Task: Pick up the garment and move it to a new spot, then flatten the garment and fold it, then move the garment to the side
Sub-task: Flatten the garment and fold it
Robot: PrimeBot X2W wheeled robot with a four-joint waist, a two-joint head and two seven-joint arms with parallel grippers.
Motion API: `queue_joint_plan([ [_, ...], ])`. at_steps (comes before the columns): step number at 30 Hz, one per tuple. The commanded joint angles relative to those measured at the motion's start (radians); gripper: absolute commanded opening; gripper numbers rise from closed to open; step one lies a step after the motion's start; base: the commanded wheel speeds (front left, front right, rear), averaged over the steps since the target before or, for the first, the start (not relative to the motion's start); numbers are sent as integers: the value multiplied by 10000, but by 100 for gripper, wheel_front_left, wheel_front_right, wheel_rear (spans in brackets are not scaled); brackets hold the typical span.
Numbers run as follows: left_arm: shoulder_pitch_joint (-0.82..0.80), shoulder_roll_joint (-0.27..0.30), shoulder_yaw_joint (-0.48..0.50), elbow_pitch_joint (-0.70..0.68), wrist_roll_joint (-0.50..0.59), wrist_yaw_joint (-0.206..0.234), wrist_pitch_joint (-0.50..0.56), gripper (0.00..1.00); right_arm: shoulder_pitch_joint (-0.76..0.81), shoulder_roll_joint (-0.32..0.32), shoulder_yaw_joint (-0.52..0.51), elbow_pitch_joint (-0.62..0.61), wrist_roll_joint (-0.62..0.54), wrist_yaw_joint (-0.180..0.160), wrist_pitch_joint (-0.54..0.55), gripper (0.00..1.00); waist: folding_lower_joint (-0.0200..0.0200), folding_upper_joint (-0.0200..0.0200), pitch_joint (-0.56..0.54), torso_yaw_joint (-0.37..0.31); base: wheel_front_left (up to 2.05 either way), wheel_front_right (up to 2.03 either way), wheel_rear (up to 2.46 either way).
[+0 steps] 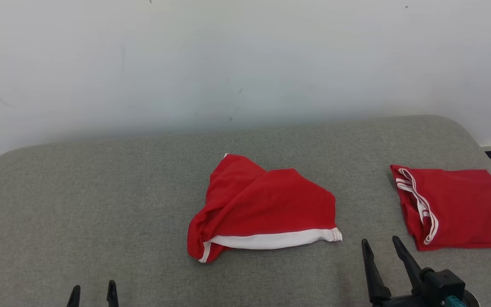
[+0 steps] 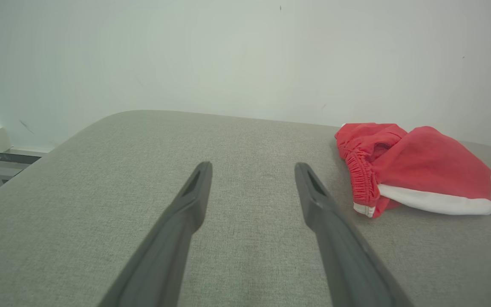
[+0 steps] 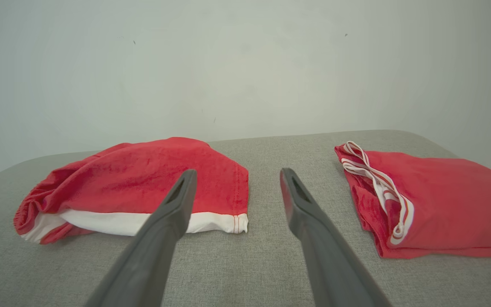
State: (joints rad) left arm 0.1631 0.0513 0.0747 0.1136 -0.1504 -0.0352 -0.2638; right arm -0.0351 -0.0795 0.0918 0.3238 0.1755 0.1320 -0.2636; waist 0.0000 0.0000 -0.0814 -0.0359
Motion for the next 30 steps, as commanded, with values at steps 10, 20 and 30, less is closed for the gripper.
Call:
queue_joint_plan([
  [10,-494,-9,-1063,931,364,-394,0,100,-628,-18,205,809,180,-31,610,100,0,0,315,38,0,0,0],
  [20,-2344,-2,-3053,3145,-548,11,1,100,-3042,185,99,3558,909,-31,2346,100,0,0,1351,16,0,0,0],
  [30,-4021,-1,-4167,4362,-1485,716,-1,100,-4826,296,-98,5591,1004,-31,2337,100,0,0,2094,96,0,0,0],
])
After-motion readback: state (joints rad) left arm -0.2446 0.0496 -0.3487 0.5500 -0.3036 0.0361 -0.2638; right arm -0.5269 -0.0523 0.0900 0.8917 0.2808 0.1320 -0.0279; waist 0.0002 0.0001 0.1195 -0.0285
